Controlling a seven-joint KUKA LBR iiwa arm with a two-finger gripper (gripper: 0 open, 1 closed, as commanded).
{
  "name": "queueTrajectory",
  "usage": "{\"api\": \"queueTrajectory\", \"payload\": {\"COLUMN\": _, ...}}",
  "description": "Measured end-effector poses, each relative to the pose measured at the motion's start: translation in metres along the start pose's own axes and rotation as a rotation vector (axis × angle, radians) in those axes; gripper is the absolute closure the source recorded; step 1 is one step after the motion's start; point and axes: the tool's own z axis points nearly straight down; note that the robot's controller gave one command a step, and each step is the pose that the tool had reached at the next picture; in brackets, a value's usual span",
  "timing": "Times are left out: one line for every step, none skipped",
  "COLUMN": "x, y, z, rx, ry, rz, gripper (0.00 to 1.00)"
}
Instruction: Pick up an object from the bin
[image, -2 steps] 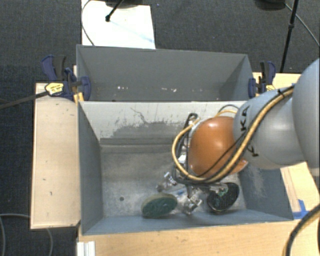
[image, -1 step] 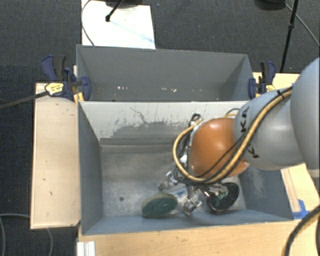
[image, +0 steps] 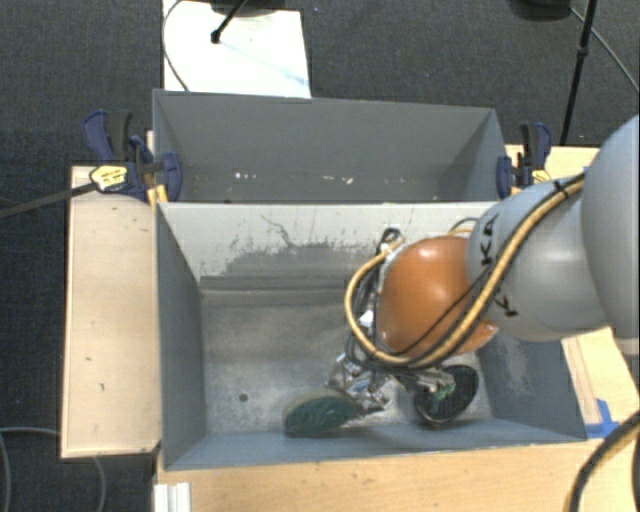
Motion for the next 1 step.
{"api": "queueTrajectory", "payload": {"x": -0.0079, "y": -0.0354, "z": -0.1436, "rx": 0.002, "ry": 0.002, "rz": -0.064, "gripper": 1.00}}
